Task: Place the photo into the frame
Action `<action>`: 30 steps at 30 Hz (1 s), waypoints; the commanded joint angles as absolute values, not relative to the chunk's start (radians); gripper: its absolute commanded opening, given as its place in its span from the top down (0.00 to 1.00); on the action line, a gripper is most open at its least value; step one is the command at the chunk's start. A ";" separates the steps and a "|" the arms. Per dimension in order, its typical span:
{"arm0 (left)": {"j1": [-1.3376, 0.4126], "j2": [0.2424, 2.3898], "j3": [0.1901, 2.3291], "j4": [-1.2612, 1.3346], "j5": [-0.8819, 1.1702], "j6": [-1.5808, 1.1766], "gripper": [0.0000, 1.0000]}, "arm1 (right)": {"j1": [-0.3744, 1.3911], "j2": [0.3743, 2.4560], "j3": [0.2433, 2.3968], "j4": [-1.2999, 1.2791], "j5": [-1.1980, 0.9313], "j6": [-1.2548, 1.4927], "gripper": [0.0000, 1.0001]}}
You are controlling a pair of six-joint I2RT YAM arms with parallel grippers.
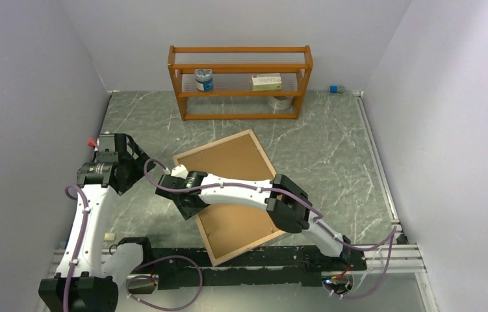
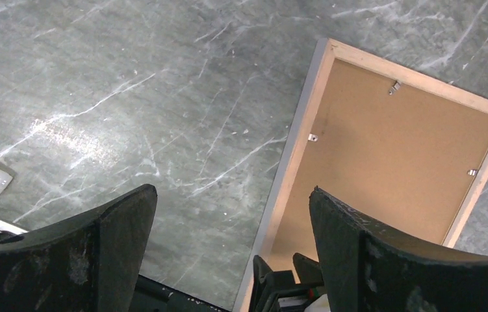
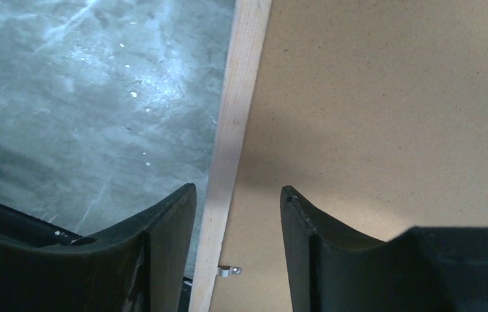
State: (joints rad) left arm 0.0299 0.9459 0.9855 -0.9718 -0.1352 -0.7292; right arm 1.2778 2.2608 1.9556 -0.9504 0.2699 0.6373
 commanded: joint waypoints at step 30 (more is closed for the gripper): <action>0.220 1.150 0.772 -0.711 0.385 -0.668 0.06 | 1.305 2.213 1.862 -0.830 0.298 0.715 0.98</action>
State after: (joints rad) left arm 0.2131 1.1229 0.7929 -0.8200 0.2237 -0.6960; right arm 1.3003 2.2745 1.8832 -0.8749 0.2718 0.7021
